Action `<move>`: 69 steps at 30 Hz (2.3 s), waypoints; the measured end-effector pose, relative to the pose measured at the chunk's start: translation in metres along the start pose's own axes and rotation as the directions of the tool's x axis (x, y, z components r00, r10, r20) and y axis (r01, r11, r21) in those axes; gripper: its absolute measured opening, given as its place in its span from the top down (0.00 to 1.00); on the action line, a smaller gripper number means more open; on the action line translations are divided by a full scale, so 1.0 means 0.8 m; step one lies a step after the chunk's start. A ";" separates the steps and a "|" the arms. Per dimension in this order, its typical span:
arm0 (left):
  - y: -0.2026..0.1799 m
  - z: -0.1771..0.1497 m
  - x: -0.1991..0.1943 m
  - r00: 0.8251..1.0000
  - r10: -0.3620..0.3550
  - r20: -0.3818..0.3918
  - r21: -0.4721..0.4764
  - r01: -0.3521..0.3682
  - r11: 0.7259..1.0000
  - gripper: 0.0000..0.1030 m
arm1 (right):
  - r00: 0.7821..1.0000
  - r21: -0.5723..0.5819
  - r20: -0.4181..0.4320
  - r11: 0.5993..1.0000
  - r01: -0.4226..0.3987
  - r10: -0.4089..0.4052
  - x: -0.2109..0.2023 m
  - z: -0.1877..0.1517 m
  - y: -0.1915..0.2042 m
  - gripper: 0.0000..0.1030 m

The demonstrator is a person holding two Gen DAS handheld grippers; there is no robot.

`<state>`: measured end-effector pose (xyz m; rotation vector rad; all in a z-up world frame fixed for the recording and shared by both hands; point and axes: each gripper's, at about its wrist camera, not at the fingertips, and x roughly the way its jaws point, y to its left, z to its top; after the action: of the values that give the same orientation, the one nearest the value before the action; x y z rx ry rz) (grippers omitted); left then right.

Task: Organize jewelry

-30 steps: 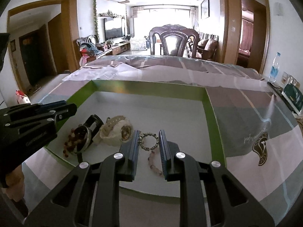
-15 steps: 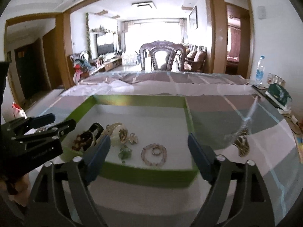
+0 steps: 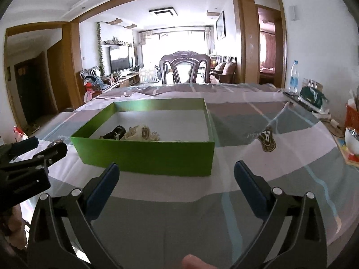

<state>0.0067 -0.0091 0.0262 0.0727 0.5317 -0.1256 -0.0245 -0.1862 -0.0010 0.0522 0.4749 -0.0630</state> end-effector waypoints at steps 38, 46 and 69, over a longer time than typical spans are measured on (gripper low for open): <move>0.003 -0.003 -0.007 1.000 -0.012 0.009 0.009 0.012 1.000 0.04 | 1.000 -0.022 0.025 1.000 0.011 -0.010 -0.013 0.000 0.011 0.03; 0.004 -0.004 -0.007 1.000 -0.013 0.007 0.010 0.013 1.000 0.04 | 1.000 -0.023 0.024 1.000 0.011 -0.010 -0.014 0.001 0.009 0.03; 0.005 -0.007 -0.004 1.000 -0.017 0.002 0.014 0.017 1.000 0.04 | 0.999 -0.031 0.019 0.999 0.042 -0.042 -0.012 0.000 0.008 0.03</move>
<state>0.0020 -0.0042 0.0232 0.0818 0.5297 -0.1459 -0.0326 -0.1795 0.0038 0.0108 0.4584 -0.0972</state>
